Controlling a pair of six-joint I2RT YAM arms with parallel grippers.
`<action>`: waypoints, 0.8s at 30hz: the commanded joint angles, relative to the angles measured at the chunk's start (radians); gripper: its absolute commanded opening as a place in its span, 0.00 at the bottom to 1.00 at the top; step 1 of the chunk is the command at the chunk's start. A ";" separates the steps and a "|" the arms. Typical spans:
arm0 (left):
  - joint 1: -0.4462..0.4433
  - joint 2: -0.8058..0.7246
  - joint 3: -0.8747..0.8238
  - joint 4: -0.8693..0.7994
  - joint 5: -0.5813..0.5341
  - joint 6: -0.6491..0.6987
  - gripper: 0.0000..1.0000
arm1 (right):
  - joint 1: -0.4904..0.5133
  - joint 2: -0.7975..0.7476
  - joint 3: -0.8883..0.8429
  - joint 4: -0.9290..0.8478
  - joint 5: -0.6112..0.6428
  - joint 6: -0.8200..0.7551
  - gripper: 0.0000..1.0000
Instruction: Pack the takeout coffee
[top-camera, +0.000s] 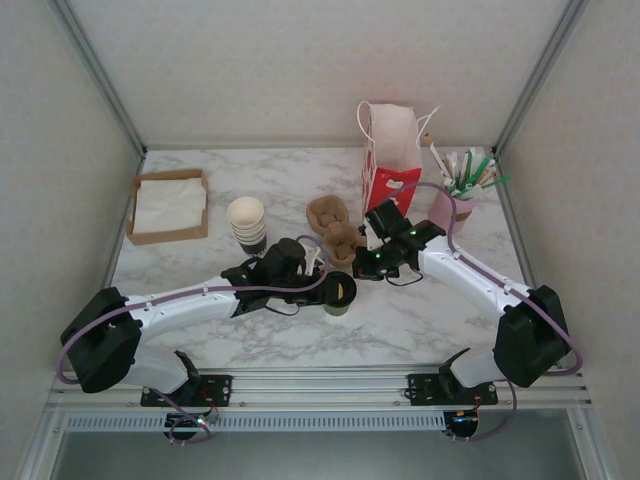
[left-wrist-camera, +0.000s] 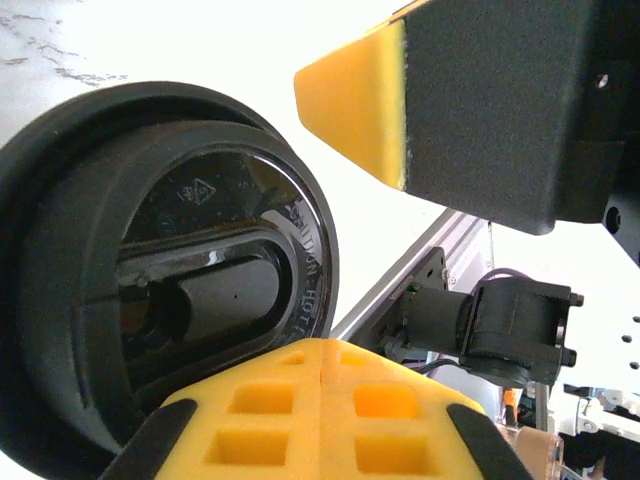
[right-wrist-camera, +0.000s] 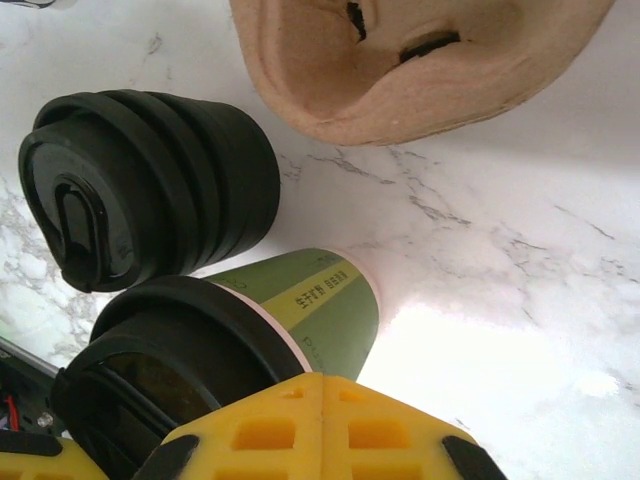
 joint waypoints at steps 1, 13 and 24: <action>-0.008 -0.006 0.042 0.009 -0.023 -0.007 0.02 | 0.011 -0.047 0.030 -0.065 0.045 -0.001 0.00; 0.014 -0.043 0.112 -0.112 -0.069 0.055 0.07 | 0.011 -0.211 -0.158 0.057 -0.121 0.132 0.00; 0.034 -0.009 0.103 -0.129 -0.076 0.084 0.07 | 0.020 -0.193 -0.192 0.102 -0.146 0.158 0.00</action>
